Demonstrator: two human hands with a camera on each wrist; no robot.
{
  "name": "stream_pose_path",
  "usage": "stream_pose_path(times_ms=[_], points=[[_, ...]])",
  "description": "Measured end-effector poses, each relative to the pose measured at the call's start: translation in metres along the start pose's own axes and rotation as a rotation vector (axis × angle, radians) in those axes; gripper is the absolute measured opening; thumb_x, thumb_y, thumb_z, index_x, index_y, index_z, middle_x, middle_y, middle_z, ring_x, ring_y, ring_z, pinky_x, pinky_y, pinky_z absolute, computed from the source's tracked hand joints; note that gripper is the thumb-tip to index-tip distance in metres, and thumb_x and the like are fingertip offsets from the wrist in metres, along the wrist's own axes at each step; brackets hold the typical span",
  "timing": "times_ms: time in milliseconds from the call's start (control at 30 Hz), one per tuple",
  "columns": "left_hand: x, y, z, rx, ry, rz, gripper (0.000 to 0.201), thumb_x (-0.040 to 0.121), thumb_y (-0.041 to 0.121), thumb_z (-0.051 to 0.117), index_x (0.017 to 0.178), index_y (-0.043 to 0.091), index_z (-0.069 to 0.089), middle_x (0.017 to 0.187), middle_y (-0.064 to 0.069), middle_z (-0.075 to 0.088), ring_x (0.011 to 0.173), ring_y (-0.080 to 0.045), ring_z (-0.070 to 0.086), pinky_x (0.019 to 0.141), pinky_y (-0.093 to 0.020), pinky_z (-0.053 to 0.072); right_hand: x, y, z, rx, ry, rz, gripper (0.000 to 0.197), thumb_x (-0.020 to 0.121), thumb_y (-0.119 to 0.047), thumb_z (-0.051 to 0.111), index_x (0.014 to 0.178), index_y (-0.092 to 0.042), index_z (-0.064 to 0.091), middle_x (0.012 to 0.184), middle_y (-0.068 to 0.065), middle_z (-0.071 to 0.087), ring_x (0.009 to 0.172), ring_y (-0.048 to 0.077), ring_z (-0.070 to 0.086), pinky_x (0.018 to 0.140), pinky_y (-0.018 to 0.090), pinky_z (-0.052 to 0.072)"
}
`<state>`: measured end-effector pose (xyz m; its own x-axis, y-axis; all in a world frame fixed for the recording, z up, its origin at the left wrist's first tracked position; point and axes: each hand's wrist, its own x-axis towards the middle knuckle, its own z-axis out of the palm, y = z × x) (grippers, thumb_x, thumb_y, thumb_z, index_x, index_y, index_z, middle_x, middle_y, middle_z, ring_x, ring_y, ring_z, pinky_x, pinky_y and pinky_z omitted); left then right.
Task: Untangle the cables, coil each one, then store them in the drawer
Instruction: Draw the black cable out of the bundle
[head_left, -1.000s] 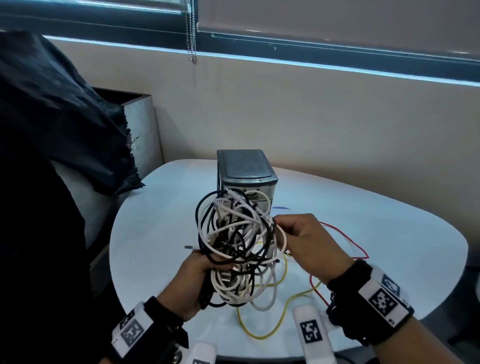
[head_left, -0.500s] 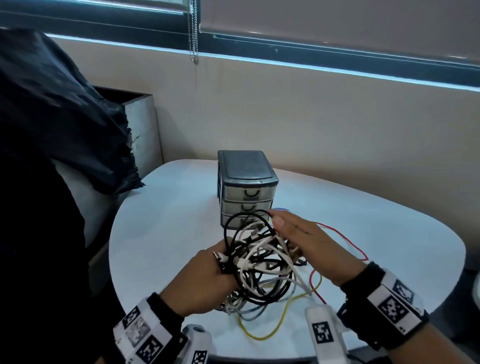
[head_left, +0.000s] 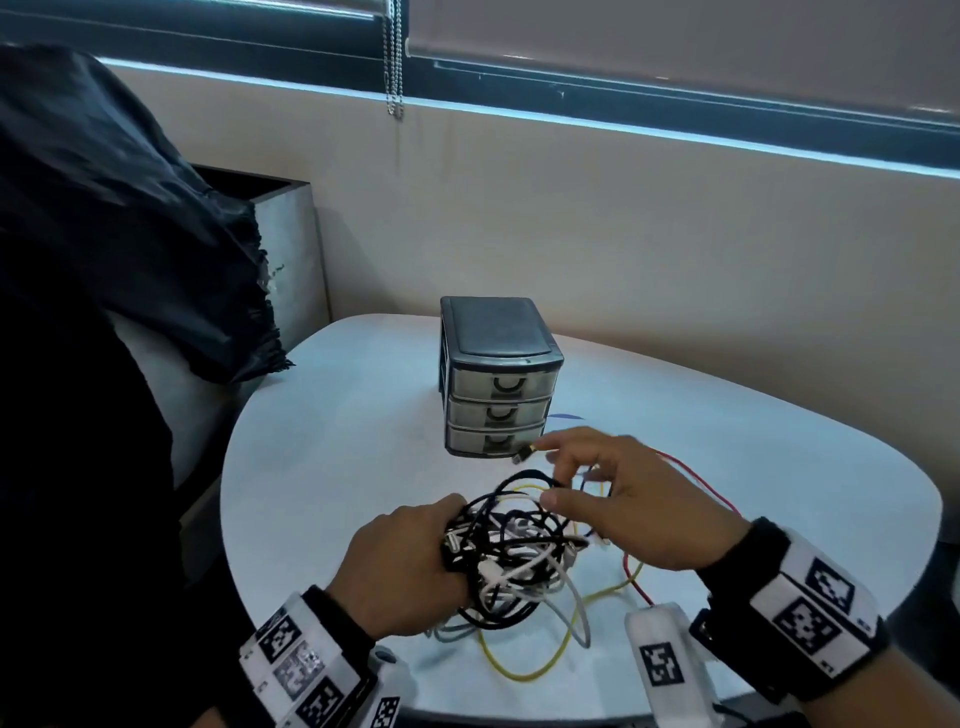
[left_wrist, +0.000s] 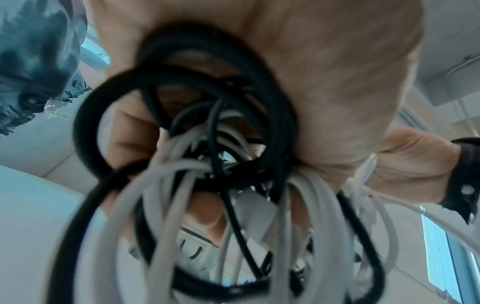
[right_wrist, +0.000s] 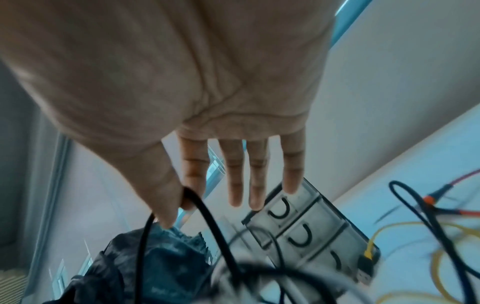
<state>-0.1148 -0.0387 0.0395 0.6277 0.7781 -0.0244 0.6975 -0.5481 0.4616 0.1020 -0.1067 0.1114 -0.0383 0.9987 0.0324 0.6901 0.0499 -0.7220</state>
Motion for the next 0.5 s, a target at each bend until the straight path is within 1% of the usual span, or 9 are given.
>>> stream_pose_path(times_ms=[67,133,200,233,267,333,400,433,500], points=[[0.000,-0.001,0.000,-0.046,-0.003,-0.063,0.035,0.069,0.052,0.055,0.096,0.031,0.049,0.089,0.013,0.068,0.084,-0.016,0.062,0.065,-0.030,0.046,0.002,-0.001,-0.007,-0.089,0.133,-0.053,0.031,0.080,-0.017,0.070,0.058,-0.023,0.048,0.075,-0.007,0.064,0.081,0.013,0.064,0.079,0.034,0.051],[0.000,-0.003,-0.004,-0.139,0.010,-0.128,0.035,0.065,0.049,0.056,0.094,0.032,0.052,0.087,0.015,0.068,0.083,-0.014,0.062,0.069,-0.032,0.051,0.003,-0.002,-0.013,-0.238,0.296,-0.072,0.033,0.078,-0.012,0.066,0.059,-0.015,0.039,0.058,0.005,0.049,0.060,0.026,0.050,0.063,0.043,0.049],[-0.001,-0.004,-0.010,-0.199,0.056,-0.164,0.036,0.062,0.046,0.057,0.095,0.032,0.054,0.087,0.015,0.068,0.083,-0.014,0.063,0.073,-0.035,0.053,0.005,-0.003,-0.020,-0.411,0.517,-0.024,0.038,0.084,-0.024,0.067,0.063,-0.016,0.037,0.053,0.000,0.044,0.054,0.024,0.044,0.055,0.040,0.043],[-0.001,-0.004,-0.012,-0.231,0.083,-0.176,0.037,0.061,0.047,0.057,0.095,0.032,0.055,0.086,0.015,0.068,0.082,-0.015,0.063,0.073,-0.036,0.054,0.006,-0.005,-0.024,-0.409,0.606,0.029,0.038,0.088,-0.036,0.066,0.066,-0.017,0.041,0.054,-0.002,0.049,0.053,0.022,0.047,0.054,0.036,0.042],[-0.001,-0.004,-0.014,-0.257,0.106,-0.183,0.038,0.060,0.047,0.056,0.095,0.032,0.056,0.084,0.015,0.068,0.080,-0.015,0.063,0.073,-0.036,0.054,0.006,-0.009,-0.026,-0.307,0.619,0.126,0.039,0.089,-0.050,0.061,0.070,-0.018,0.048,0.058,-0.002,0.056,0.052,0.018,0.051,0.052,0.032,0.040],[0.000,-0.002,-0.017,-0.266,0.122,-0.198,0.038,0.060,0.047,0.056,0.096,0.035,0.056,0.081,0.015,0.068,0.076,-0.015,0.063,0.071,-0.035,0.054,0.007,-0.020,-0.028,0.036,0.395,0.424,0.058,0.089,-0.070,0.043,0.087,-0.015,0.061,0.066,0.009,0.068,0.044,0.015,0.054,0.046,0.026,0.037],[0.002,0.002,-0.017,-0.228,0.113,-0.203,0.040,0.060,0.047,0.055,0.098,0.035,0.055,0.082,0.014,0.068,0.078,-0.015,0.063,0.071,-0.034,0.054,0.005,-0.024,-0.026,0.252,0.111,0.597,0.081,0.087,-0.078,0.024,0.096,-0.010,0.065,0.065,0.019,0.068,0.040,0.023,0.052,0.042,0.022,0.034],[0.002,0.003,-0.015,-0.210,0.105,-0.203,0.041,0.060,0.048,0.054,0.099,0.035,0.055,0.084,0.014,0.068,0.079,-0.016,0.063,0.072,-0.034,0.054,0.004,-0.024,-0.025,0.285,0.061,0.595,0.087,0.086,-0.079,0.020,0.093,-0.005,0.065,0.061,0.020,0.066,0.039,0.024,0.051,0.040,0.021,0.033],[0.001,0.004,-0.009,-0.205,0.096,-0.210,0.038,0.062,0.047,0.056,0.098,0.034,0.054,0.084,0.014,0.067,0.081,-0.017,0.062,0.072,-0.034,0.053,0.004,-0.028,-0.022,0.354,0.151,0.494,0.082,0.090,-0.073,0.025,0.080,0.001,0.058,0.058,0.024,0.065,0.040,0.027,0.056,0.041,0.023,0.038]])
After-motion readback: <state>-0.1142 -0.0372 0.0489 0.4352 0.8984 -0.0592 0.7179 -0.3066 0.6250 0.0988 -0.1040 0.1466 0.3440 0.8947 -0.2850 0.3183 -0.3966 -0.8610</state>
